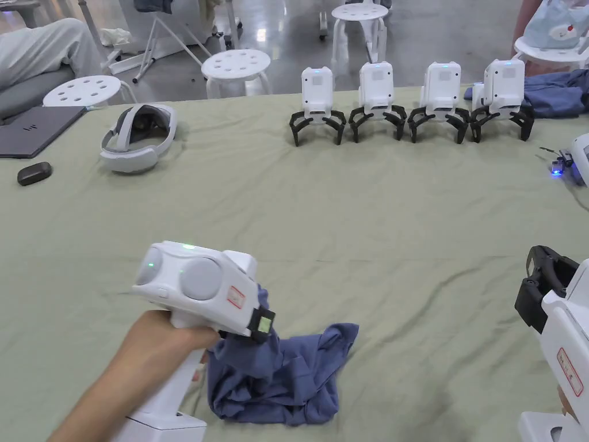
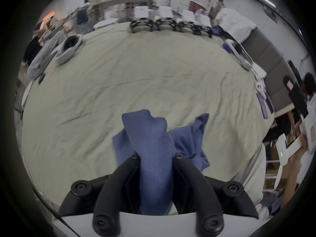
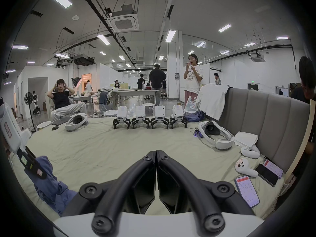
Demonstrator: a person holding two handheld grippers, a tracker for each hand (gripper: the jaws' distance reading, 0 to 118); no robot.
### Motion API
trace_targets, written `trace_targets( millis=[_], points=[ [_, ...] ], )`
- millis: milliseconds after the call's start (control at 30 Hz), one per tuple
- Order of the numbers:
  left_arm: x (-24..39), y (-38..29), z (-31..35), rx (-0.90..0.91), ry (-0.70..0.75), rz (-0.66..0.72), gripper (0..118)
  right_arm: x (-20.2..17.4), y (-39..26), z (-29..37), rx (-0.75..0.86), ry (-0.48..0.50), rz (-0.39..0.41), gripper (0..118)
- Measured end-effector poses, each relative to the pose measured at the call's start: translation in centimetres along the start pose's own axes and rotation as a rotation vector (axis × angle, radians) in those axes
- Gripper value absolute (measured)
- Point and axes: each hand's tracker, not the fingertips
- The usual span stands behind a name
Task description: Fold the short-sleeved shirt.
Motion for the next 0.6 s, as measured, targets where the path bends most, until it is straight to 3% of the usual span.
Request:
trace_targets(
  millis=[133, 600],
  points=[
    [3.8, 0.3, -2.3, -0.011, -0.024, -0.07, 22, 0.7, -0.3, 0.2, -0.007, -0.017, -0.01, 4],
    [12.0, -2.7, -9.3, -0.013, 0.178, -0.354, 22, 1.5, -1.3, 0.3, -0.037, -0.047, -0.008, 4]
  ],
)
